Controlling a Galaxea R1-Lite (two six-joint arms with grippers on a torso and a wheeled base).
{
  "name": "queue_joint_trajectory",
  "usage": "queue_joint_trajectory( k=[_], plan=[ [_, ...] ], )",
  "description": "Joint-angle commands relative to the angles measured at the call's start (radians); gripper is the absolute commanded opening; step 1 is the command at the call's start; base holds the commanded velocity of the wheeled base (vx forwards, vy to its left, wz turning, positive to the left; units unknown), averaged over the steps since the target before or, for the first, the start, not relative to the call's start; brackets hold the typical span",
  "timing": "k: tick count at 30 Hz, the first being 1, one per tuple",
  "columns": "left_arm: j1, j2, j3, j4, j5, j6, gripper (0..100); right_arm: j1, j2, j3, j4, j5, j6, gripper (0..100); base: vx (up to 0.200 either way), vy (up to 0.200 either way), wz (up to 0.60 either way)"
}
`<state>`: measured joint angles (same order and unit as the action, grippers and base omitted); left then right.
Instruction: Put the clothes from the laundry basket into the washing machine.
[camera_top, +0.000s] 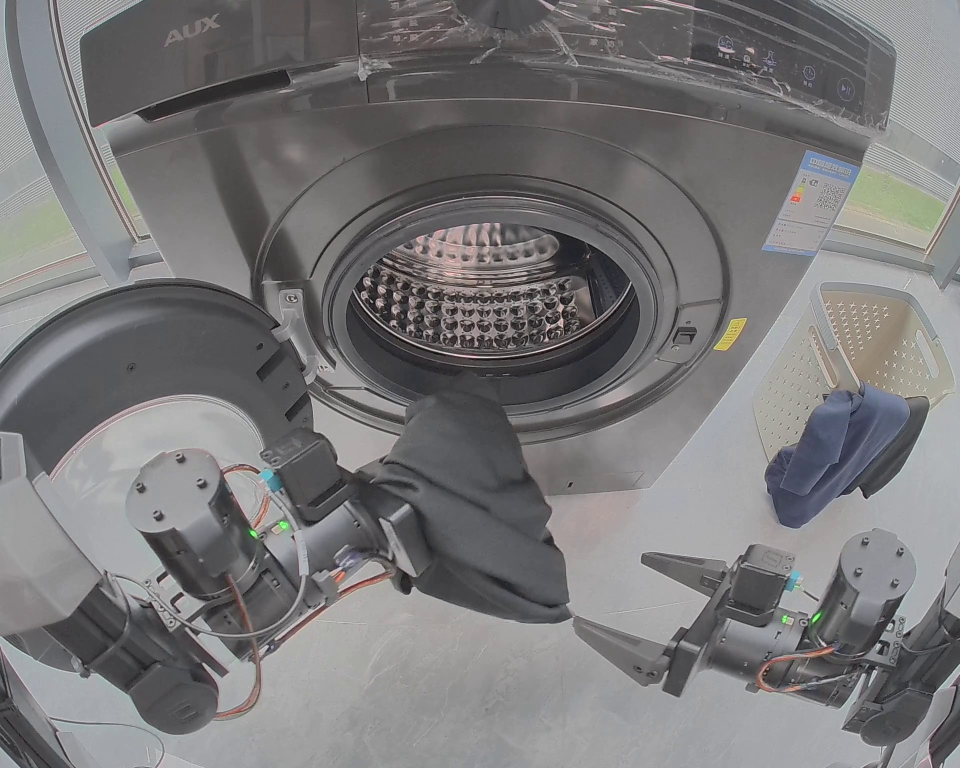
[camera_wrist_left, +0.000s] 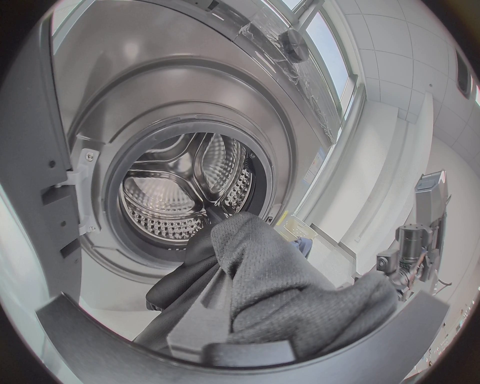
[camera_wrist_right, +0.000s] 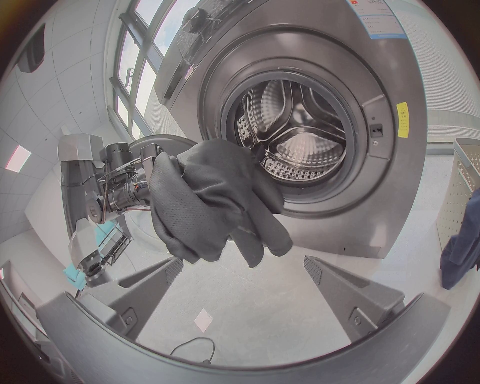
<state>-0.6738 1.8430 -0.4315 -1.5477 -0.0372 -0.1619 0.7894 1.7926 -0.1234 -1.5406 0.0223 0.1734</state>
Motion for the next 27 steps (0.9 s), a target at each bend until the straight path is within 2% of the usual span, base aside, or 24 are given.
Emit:
queue_joint_trajectory(
  k=[1,2,3,5,8,10,11,13,24,27],
  plan=[
    [0.023,-0.107,0.108,0.000,-0.026,-0.001,0,-0.064,-0.051,0.067,0.001,0.025,0.001,100,0.000,0.000,0.00],
    [0.023,-0.107,0.108,0.000,-0.026,-0.001,0,-0.064,-0.051,0.067,0.001,0.025,0.001,100,0.000,0.000,0.00],
    [0.048,-0.114,0.142,0.000,-0.050,0.001,0,-0.088,-0.048,0.054,0.001,0.022,-0.006,100,0.000,0.000,0.00],
    [0.051,-0.107,0.152,0.000,-0.078,0.005,0,-0.119,-0.012,0.021,0.001,0.016,-0.003,100,0.000,0.000,0.00],
    [0.045,-0.079,0.157,0.000,-0.079,0.027,0,-0.177,0.090,-0.022,-0.001,0.007,-0.005,100,0.000,0.000,0.00],
    [0.045,-0.062,0.157,-0.002,-0.078,0.041,0,-0.193,0.123,-0.032,-0.001,-0.016,-0.003,100,0.000,0.000,0.00],
    [0.048,-0.053,0.158,-0.002,-0.076,0.044,0,-0.190,0.140,-0.032,-0.001,-0.038,-0.002,100,0.000,0.000,0.00],
    [0.049,-0.047,0.158,-0.002,-0.076,0.044,0,-0.183,0.156,-0.028,-0.001,-0.053,0.000,100,0.000,0.000,0.00],
    [0.037,-0.039,0.166,-0.002,-0.076,0.045,0,-0.191,0.148,-0.033,-0.001,-0.058,0.001,100,0.000,0.000,0.00],
    [0.022,-0.036,0.168,-0.002,-0.076,0.045,0,-0.191,0.142,-0.030,-0.001,-0.058,0.001,100,0.200,0.000,0.00]
  ],
)
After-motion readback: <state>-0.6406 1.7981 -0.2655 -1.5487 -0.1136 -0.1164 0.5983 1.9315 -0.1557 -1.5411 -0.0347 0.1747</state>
